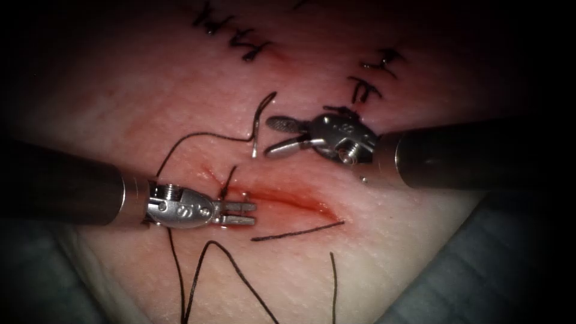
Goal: Wound Closure
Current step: Grab the needle with the left tool to pull it through
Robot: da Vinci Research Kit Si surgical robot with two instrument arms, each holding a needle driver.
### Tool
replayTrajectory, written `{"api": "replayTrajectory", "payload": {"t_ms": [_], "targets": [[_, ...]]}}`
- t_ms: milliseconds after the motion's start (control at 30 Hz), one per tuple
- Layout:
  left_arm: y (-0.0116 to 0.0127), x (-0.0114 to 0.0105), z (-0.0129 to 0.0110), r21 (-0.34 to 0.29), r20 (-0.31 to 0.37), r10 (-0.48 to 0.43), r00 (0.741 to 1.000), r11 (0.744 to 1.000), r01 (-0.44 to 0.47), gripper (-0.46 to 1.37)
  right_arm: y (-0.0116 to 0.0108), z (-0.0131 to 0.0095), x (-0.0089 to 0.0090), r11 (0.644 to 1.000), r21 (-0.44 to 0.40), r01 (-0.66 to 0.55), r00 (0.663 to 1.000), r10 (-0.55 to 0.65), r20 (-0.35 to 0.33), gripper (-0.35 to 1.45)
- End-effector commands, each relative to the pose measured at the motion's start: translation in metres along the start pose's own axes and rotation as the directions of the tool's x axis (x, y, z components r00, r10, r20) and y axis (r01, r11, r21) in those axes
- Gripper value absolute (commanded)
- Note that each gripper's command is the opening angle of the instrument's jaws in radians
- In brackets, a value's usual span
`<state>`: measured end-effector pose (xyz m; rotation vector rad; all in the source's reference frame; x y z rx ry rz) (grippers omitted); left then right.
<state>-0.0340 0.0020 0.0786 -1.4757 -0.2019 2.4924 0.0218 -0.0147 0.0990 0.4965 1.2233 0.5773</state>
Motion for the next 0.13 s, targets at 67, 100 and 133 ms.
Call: {"api": "replayTrajectory", "payload": {"t_ms": [67,100,133], "targets": [[0.0000,0.0000,0.0000,-0.010,0.002,0.002,1.000,1.000,-0.002,-0.35,-0.0001,0.0000,0.0000,1.000,0.003,0.000,1.000,0.000,-0.003,1.09],[0.0000,0.0000,0.0000,-0.007,0.003,0.001,1.000,1.000,-0.001,-0.35,-0.0002,0.0000,0.0000,1.000,0.004,0.000,1.000,0.000,-0.003,1.09],[0.0000,0.0000,0.0000,-0.004,0.004,0.001,1.000,1.000,-0.001,-0.35,-0.0003,0.0000,0.0000,1.000,0.004,0.001,1.000,-0.001,-0.004,1.08]]}}
